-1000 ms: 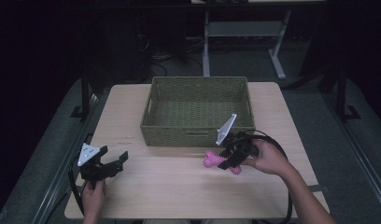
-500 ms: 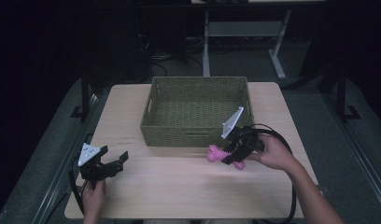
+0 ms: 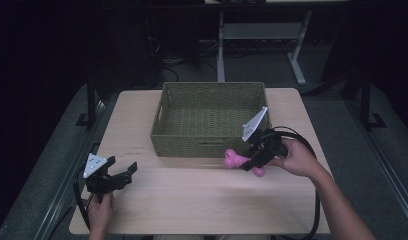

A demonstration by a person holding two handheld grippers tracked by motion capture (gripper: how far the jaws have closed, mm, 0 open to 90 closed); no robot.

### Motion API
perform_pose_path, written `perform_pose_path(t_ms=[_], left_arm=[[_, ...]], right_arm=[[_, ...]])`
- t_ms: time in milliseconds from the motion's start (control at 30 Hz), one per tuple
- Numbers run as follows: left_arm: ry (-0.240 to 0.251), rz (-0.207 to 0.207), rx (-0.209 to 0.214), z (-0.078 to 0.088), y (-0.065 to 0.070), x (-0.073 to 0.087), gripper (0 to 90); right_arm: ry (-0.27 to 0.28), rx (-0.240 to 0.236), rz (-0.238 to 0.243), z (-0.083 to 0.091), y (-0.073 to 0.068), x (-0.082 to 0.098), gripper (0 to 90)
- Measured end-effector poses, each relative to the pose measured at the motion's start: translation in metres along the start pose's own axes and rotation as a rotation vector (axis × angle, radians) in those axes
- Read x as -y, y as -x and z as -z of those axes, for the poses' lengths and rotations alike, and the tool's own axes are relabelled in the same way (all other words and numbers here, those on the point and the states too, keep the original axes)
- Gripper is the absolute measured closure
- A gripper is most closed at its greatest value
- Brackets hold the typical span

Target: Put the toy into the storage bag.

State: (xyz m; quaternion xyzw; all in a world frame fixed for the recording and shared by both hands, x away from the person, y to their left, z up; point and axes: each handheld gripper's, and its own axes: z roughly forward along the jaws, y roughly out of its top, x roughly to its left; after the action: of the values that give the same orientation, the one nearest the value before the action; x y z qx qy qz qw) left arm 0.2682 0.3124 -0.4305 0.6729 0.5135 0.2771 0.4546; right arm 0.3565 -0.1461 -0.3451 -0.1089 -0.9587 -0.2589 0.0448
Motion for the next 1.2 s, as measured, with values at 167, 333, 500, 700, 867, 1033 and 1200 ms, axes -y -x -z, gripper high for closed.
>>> perform_pose_path(t_ms=[167, 333, 500, 700, 867, 1033, 1200], left_arm=[[0.0, 0.0, -0.001, 0.0, 0.0, 0.0, 13.0], [0.0, -0.001, 0.001, 0.0, 0.0, 0.0, 13.0], [0.0, 0.0, 0.002, 0.0, 0.0, 0.0, 13.0], [0.0, -0.003, 0.003, -0.001, 0.0, 0.0, 13.0], [0.0, -0.002, 0.0, 0.0, 0.0, 0.0, 13.0], [0.003, -0.002, -0.003, 0.0, -0.001, 0.0, 13.0], [0.004, -0.003, -0.003, 0.0, 0.0, 0.0, 13.0]], right_arm=[[-0.003, 0.003, -0.003, 0.004, 0.002, 0.0, 58.2], [0.002, 0.006, 0.001, 0.009, 0.004, -0.003, 58.2], [0.005, 0.006, 0.0, 0.013, 0.005, -0.005, 58.2], [-0.001, 0.008, 0.004, 0.016, 0.008, -0.008, 58.2], [-0.005, 0.006, 0.005, 0.017, 0.01, -0.011, 58.2], [-0.013, 0.009, 0.011, 0.02, 0.013, -0.016, 58.2], [-0.018, 0.008, 0.012, 0.022, 0.016, -0.019, 58.2]])
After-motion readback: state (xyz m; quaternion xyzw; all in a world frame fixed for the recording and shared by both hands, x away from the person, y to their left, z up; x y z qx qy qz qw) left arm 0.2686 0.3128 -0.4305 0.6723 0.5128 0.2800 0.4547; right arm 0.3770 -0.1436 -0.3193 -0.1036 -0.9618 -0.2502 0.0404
